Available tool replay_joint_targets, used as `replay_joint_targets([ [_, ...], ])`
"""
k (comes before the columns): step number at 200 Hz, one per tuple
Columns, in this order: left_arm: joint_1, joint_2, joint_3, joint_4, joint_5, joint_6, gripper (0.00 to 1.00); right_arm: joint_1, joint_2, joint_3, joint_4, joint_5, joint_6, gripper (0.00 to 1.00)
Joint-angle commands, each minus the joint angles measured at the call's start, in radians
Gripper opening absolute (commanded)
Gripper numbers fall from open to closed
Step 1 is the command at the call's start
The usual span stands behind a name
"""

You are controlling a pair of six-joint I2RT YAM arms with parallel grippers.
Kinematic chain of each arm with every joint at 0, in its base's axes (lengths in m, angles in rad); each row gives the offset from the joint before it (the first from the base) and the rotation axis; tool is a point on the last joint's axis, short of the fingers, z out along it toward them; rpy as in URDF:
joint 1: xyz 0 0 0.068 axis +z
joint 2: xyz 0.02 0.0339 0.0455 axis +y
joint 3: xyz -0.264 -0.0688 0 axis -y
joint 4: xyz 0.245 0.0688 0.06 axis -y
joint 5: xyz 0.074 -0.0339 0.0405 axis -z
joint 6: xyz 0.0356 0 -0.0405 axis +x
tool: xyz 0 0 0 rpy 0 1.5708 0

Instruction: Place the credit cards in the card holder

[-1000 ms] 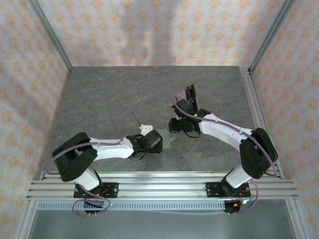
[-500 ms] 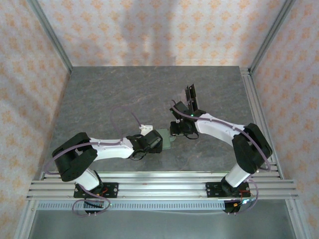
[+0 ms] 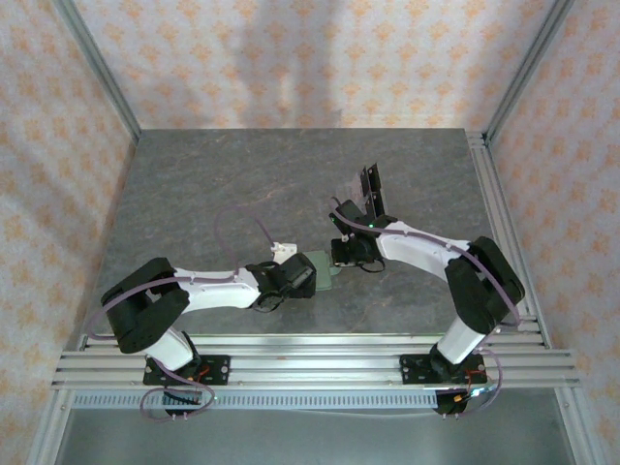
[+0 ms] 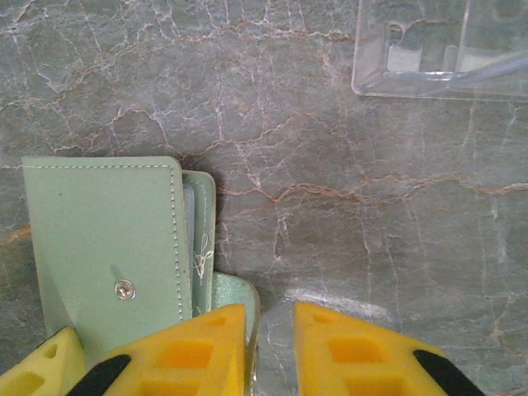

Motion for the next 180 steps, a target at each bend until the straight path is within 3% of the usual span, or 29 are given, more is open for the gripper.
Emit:
replay_joint_targets([
  [1, -0.005, 0.038, -0.033, -0.033, -0.01, -0.013, 1.0, -0.006, 0.009, -0.015, 0.01, 0.006, -0.011, 0.2],
  [80, -0.005, 0.037, -0.036, -0.033, -0.011, -0.015, 1.0, -0.01, -0.008, -0.015, 0.012, -0.012, -0.008, 0.0],
  [180, -0.005, 0.031, -0.036, -0.039, -0.012, -0.009, 1.0, -0.012, -0.038, -0.021, 0.103, -0.18, 0.078, 0.0],
])
